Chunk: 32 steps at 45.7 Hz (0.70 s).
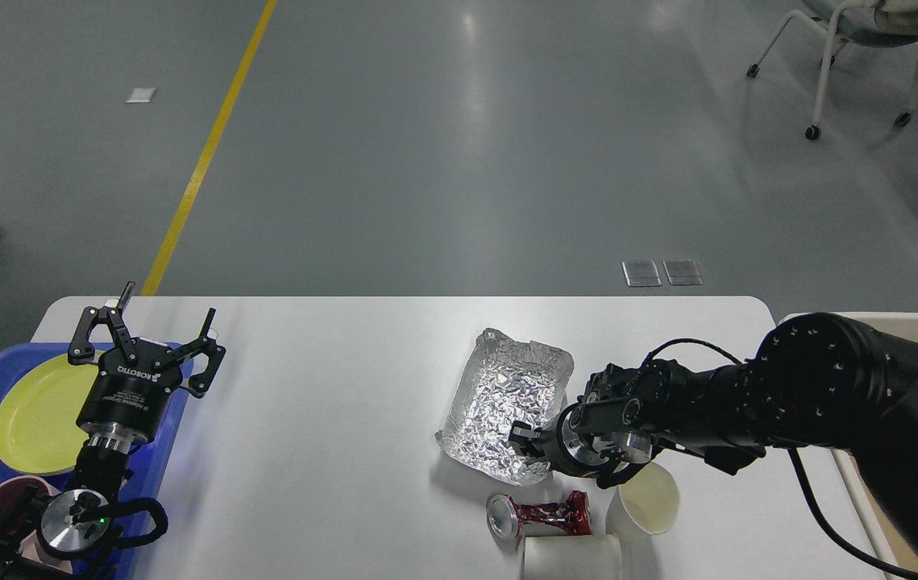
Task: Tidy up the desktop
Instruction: 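Grasp the crumpled foil tray with the right gripper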
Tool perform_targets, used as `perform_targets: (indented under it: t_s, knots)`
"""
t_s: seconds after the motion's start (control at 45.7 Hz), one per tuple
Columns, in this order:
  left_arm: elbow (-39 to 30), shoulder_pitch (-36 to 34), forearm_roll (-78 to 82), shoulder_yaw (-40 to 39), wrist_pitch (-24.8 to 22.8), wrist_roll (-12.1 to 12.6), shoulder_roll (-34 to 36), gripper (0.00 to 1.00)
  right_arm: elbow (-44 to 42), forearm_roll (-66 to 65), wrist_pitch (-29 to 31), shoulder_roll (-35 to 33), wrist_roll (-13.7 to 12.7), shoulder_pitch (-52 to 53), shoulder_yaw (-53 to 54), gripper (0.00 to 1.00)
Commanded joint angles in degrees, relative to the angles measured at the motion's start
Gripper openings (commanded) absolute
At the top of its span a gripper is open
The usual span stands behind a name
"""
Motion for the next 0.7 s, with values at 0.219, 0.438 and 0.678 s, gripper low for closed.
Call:
perform_targets:
  t_s: [0.219,0.438,0.678]
  knots:
    - [0.0,0.0,0.0,0.0,0.0,0.0,0.0,0.96,0.6,1.5,0.2,-0.4,0.0,1.1,0.4,0.00]
    - [0.0,0.0,0.0,0.0,0.0,0.0,0.0,0.96,10.5,1.4,1.3,-4.2,0.0,10.2,0.1,0.00]
    - [0.0,0.0,0.0,0.0,0.0,0.0,0.0,0.96,27.1,0.9,10.0,-11.0,-0.1,30.3,-6.5,0.00]
